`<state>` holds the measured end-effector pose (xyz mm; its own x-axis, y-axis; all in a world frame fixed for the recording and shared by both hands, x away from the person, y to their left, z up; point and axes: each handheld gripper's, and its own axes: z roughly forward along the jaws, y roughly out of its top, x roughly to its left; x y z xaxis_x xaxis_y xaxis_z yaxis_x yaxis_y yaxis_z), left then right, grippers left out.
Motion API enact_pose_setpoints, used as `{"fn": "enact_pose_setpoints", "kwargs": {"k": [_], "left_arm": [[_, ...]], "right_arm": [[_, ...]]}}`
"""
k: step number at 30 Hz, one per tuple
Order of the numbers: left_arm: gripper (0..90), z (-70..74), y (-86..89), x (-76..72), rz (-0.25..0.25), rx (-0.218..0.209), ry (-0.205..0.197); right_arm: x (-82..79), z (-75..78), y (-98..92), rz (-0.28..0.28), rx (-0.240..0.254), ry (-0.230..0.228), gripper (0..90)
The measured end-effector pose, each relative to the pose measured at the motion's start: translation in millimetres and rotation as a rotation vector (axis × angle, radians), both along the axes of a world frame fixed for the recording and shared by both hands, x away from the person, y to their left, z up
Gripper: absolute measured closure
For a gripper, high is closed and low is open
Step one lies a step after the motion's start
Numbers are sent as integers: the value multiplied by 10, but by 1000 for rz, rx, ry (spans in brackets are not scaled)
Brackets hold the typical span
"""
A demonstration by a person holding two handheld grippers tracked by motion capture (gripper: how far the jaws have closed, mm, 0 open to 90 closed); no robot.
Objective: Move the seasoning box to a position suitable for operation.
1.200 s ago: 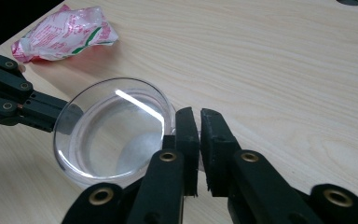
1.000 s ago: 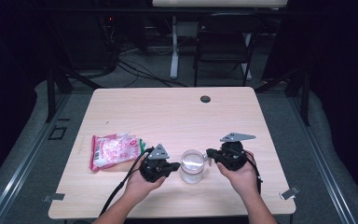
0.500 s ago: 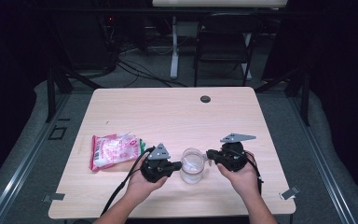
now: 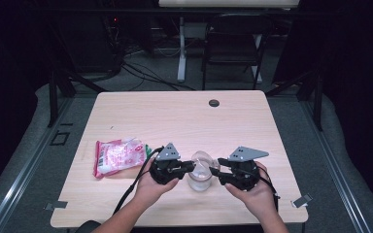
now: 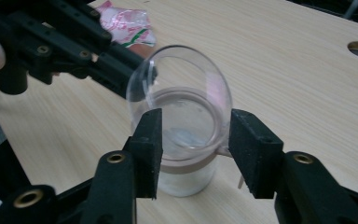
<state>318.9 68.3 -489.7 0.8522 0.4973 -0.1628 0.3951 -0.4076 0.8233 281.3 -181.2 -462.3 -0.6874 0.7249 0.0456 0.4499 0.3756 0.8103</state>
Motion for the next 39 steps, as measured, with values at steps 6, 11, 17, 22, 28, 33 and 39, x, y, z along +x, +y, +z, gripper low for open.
{"fn": "enact_pose_setpoints", "kwargs": {"k": [6,11,17,22,28,33,39], "left_arm": [[710,28,15,11,30,-38,8],[649,39,24,-6,44,-49,-3],[617,-11,25,2,71,-9,-27],[611,-109,-7,23,84,22,-18],[626,-197,-32,49,97,46,4],[645,-222,-53,37,97,62,-5],[652,-238,-46,42,104,44,-4]], "right_arm": [[-30,-38,109,32,-58,-14,496],[-20,-79,180,44,-87,-23,475],[-3,-103,202,34,-109,-41,478],[8,-81,160,30,-76,-29,495],[11,-83,138,28,-65,-27,502],[11,-76,117,22,-51,-23,514],[21,-73,84,23,-26,-17,524]]}}
